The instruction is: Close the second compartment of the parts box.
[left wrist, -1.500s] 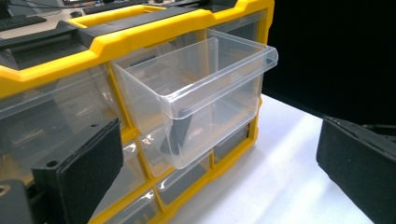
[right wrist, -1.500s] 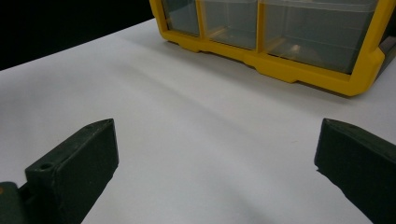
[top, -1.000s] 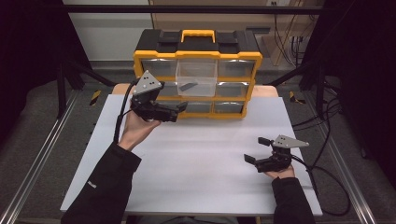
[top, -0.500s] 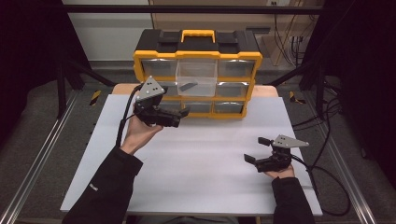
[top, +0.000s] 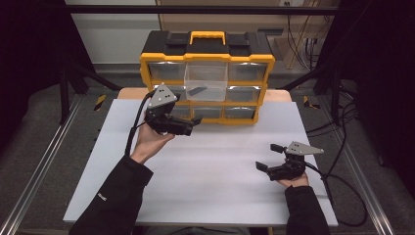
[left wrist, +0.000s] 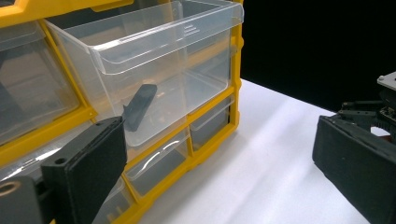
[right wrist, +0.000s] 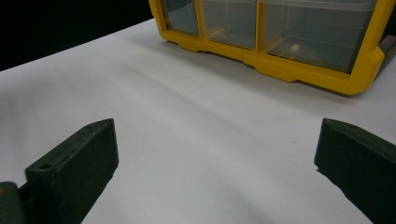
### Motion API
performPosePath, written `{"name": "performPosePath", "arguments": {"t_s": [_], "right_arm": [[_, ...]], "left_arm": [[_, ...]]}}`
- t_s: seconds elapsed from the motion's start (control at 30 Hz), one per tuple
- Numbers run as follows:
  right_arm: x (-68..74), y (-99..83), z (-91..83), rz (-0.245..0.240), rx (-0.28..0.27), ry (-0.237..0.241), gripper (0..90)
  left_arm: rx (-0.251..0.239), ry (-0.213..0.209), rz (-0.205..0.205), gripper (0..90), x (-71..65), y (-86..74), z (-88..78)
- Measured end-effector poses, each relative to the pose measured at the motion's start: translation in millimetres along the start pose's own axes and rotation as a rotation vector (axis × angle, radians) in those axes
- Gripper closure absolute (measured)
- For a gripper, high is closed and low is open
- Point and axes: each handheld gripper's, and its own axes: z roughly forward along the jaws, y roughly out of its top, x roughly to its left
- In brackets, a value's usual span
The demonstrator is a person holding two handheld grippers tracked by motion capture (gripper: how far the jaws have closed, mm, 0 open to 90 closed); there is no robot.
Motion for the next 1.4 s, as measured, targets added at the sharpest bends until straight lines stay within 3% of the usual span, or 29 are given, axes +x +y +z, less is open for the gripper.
{"name": "performPosePath", "arguments": {"t_s": [0.5, 1.4], "right_arm": [[0.0, -0.2, -0.1, -0.003, 0.003, 0.0, 0.2], [-0.1, -0.3, -0.4, -0.002, 0.005, 0.0, 0.2]], "left_arm": [[0.018, -0.025, 0.007, 15.5, -1.3, -1.0, 5.3], [0.052, -0.027, 0.001, 56.6, 3.2, -1.8, 19.3]]}}
